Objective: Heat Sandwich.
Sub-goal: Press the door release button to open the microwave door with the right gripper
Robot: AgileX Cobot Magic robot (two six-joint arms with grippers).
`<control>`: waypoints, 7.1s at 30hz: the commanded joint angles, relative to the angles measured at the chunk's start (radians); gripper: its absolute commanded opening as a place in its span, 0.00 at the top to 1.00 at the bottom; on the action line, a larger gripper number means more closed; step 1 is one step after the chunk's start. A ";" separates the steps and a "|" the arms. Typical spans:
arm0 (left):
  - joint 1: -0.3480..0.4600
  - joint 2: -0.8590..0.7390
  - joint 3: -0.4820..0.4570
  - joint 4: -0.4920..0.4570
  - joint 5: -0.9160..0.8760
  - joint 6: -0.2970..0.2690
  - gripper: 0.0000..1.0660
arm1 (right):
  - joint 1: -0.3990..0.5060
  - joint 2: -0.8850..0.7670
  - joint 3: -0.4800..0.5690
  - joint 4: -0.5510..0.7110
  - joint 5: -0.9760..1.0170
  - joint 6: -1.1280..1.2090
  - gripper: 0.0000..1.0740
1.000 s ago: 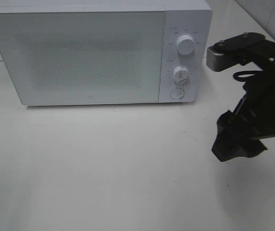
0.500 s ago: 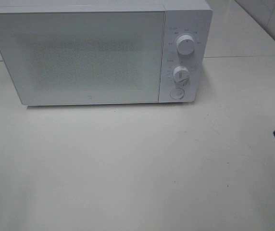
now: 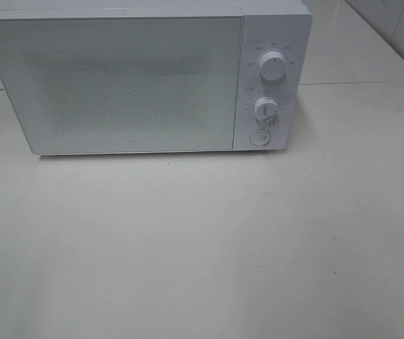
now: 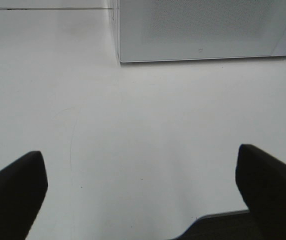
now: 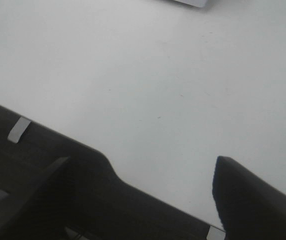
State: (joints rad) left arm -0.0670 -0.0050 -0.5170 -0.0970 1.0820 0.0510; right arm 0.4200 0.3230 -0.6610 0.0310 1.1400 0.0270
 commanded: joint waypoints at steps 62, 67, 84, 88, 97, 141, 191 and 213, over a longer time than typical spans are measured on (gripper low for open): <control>0.005 -0.013 0.002 -0.007 -0.014 -0.004 0.09 | -0.338 -0.049 0.214 -0.092 -0.699 0.047 0.30; 0.005 -0.013 0.002 -0.007 -0.014 -0.004 0.09 | -0.338 0.068 0.243 -0.091 -0.832 0.047 0.30; 0.005 -0.013 0.002 -0.007 -0.014 -0.004 0.09 | -0.338 0.592 0.265 -0.091 -1.443 0.047 0.30; 0.005 -0.013 0.002 -0.007 -0.014 -0.004 0.09 | -0.338 0.710 0.265 -0.091 -1.605 0.048 0.30; 0.005 -0.013 0.002 -0.007 -0.014 -0.004 0.09 | -0.311 0.961 0.265 -0.046 -1.811 0.033 0.30; 0.005 -0.006 0.002 -0.007 -0.014 -0.004 0.09 | 0.319 1.483 0.204 0.722 -2.189 0.081 0.32; 0.005 -0.006 0.002 -0.007 -0.014 -0.004 0.09 | 0.255 1.573 0.108 0.610 -2.159 1.363 1.00; 0.005 -0.006 0.002 -0.007 -0.014 -0.004 0.09 | 0.135 1.765 -0.146 0.529 -2.011 1.384 1.00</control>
State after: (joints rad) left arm -0.0670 -0.0050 -0.5170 -0.0970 1.0820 0.0510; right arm 0.5670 2.0870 -0.7920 0.5740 -0.8840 1.4160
